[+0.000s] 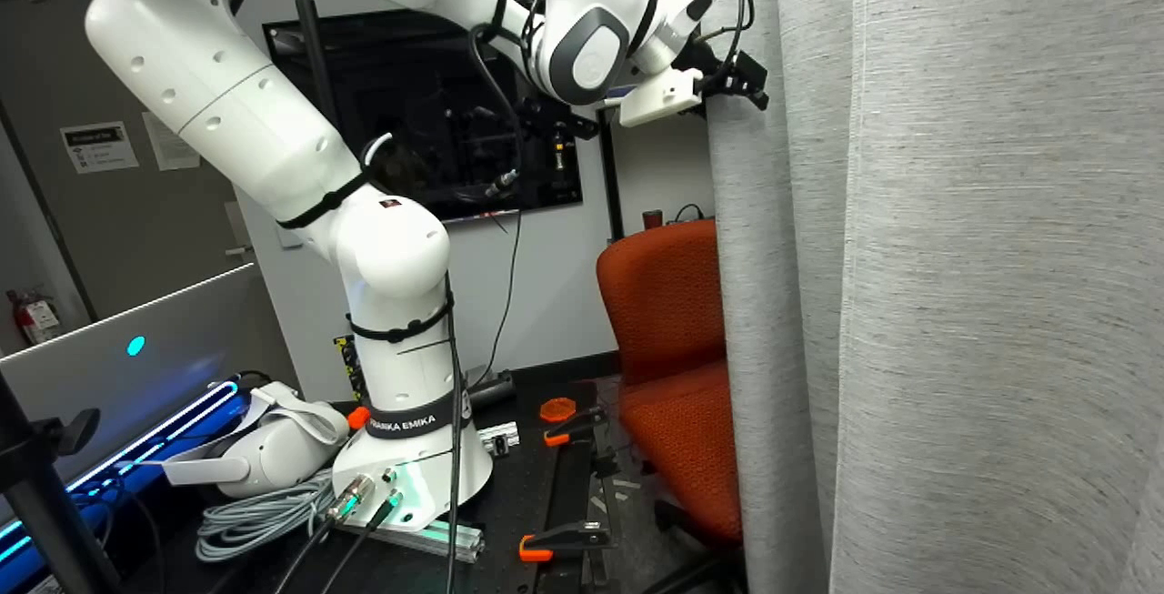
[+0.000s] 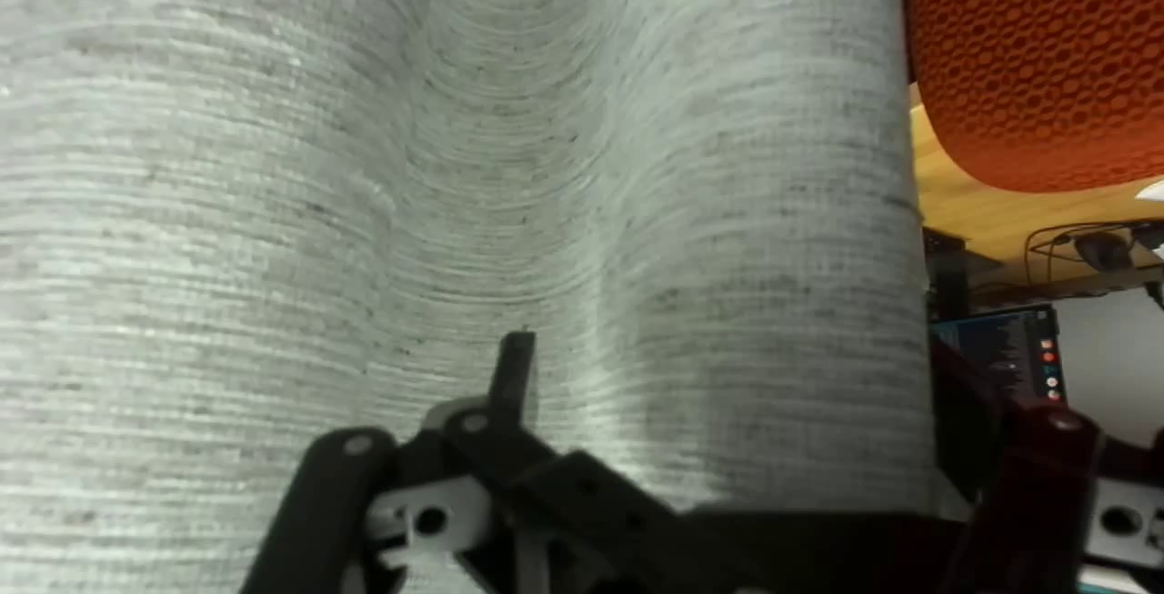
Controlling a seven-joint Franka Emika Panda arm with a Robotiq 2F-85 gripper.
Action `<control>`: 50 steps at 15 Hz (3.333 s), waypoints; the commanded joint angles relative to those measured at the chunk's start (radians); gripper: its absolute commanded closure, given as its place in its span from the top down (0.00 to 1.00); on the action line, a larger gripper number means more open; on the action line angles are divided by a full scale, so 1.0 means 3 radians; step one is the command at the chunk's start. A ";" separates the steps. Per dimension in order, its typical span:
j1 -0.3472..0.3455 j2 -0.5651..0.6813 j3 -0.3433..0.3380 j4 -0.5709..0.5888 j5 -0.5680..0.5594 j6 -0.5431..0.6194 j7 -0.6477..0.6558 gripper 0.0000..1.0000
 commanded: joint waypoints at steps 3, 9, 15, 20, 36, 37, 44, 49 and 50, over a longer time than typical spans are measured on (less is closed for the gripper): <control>0.0302 0.0376 -0.0258 0.0215 -0.0019 0.0591 -0.0115 1.00; 0.0671 0.0573 -0.0589 0.0291 -0.0157 0.1152 -0.0156 1.00; 0.0989 0.0709 -0.0931 0.0332 -0.0381 0.1579 -0.0056 0.74; 0.0961 0.0846 -0.0954 0.0370 -0.0305 0.1756 -0.0078 0.35; -0.0108 0.1178 -0.0836 0.1017 -0.0498 0.1077 0.0183 0.01; -0.0080 0.1130 -0.0903 0.0976 -0.0089 0.1092 -0.0231 0.01; -0.1699 0.0534 -0.0368 0.0510 0.0431 0.1357 -0.0979 0.01; -0.2847 0.0016 -0.0125 0.0183 0.0613 0.1296 -0.1290 0.01; -0.3065 -0.0081 -0.0102 0.0114 0.0616 0.1287 -0.1319 0.01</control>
